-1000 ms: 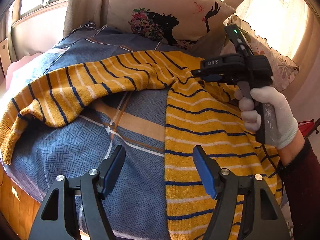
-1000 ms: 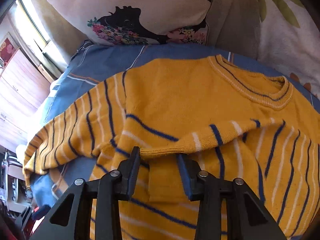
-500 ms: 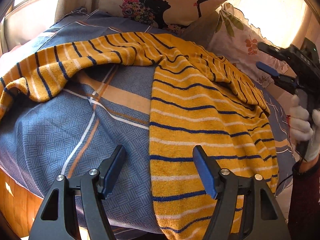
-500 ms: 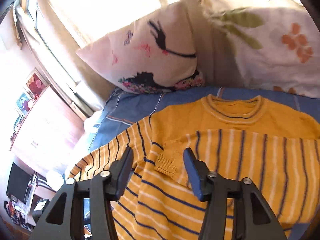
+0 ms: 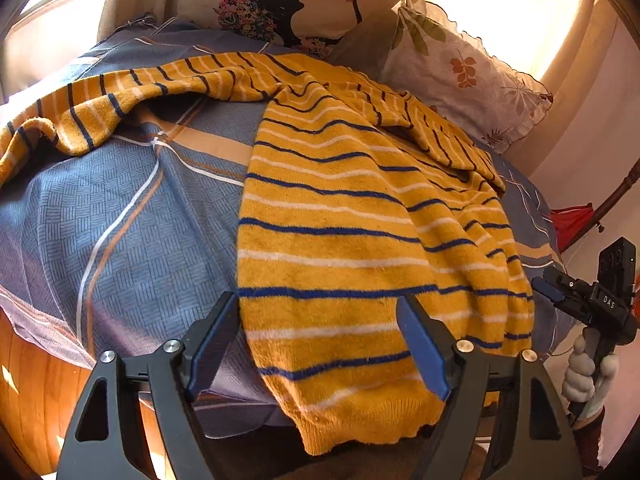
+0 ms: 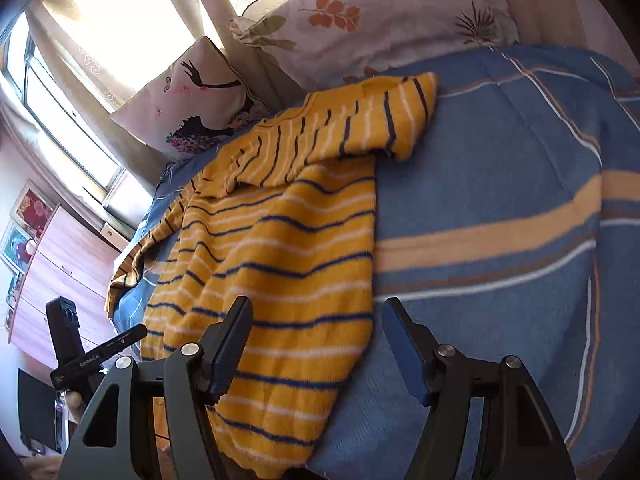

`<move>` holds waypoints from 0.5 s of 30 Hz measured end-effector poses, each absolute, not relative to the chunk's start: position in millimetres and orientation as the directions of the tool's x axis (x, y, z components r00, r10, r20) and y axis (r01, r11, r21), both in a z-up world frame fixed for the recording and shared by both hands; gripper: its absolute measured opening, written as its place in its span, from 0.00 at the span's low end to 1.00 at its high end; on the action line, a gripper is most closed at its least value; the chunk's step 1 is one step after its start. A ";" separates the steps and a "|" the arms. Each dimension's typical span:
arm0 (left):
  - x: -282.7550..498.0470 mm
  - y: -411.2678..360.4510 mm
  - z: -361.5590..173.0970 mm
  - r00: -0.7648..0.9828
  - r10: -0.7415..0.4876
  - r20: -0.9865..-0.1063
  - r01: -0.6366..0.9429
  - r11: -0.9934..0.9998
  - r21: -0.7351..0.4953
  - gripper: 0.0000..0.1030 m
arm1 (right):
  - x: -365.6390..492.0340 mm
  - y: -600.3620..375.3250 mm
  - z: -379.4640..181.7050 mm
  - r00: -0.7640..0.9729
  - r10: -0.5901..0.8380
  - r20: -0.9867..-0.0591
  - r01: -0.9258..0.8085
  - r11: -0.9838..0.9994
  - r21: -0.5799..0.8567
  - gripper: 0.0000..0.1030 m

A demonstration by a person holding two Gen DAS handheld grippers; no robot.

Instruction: Fold small clothes

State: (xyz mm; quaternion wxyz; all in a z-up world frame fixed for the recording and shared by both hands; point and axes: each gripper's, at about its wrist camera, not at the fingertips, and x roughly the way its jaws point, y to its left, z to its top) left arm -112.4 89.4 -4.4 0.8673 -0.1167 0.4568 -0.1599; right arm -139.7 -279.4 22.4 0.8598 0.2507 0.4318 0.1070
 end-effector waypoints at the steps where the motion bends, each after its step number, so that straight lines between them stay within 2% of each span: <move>1: -116.8 85.9 -5.8 0.535 -0.380 -0.755 0.176 0.924 -0.340 0.83 | -147.1 -276.6 16.7 0.600 0.425 -0.677 0.024 0.837 0.547 0.70; 3: -124.2 77.7 -9.7 0.534 -0.369 -0.761 0.182 0.929 -0.323 0.87 | -157.1 -267.0 7.9 0.592 0.464 -0.659 0.011 0.813 0.583 0.70; 6: -131.2 66.2 -17.2 0.505 -0.373 -0.778 0.186 0.927 -0.324 0.84 | -173.1 -250.4 6.1 0.628 0.462 -0.626 -0.011 0.810 0.587 0.70; 7: -133.8 64.1 -18.5 0.507 -0.362 -0.782 0.179 0.932 -0.316 0.69 | -178.7 -245.1 5.2 0.637 0.474 -0.608 -0.018 0.798 0.603 0.70; 8: -135.7 63.1 -17.8 0.516 -0.330 -0.791 0.166 0.944 -0.286 0.59 | -182.5 -240.7 4.3 0.647 0.481 -0.591 -0.020 0.786 0.618 0.70; 9: -136.9 64.7 -15.4 0.527 -0.301 -0.795 0.155 0.954 -0.258 0.38 | -185.9 -235.2 3.7 0.654 0.483 -0.583 -0.022 0.782 0.622 0.70; 10: -137.1 69.0 -12.0 0.533 -0.304 -0.790 0.156 0.953 -0.261 0.11 | -187.6 -230.1 4.7 0.659 0.463 -0.593 -0.021 0.799 0.601 0.64; 11: -136.3 75.3 -7.7 0.529 -0.330 -0.782 0.164 0.944 -0.288 0.09 | -185.6 -225.5 5.0 0.650 0.440 -0.620 -0.014 0.822 0.569 0.39; 12: -135.8 83.8 -2.6 0.529 -0.354 -0.771 0.155 0.934 -0.322 0.08 | -182.4 -223.3 4.5 0.632 0.439 -0.639 -0.015 0.831 0.556 0.21; 13: -137.3 91.9 4.2 0.547 -0.356 -0.758 0.142 0.931 -0.336 0.08 | -181.5 -225.5 5.9 0.629 0.451 -0.634 -0.016 0.822 0.569 0.14; 15: -147.1 105.8 19.9 0.589 -0.341 -0.733 0.129 0.935 -0.330 0.08 | -188.4 -233.8 17.0 0.651 0.455 -0.607 -0.021 0.811 0.585 0.13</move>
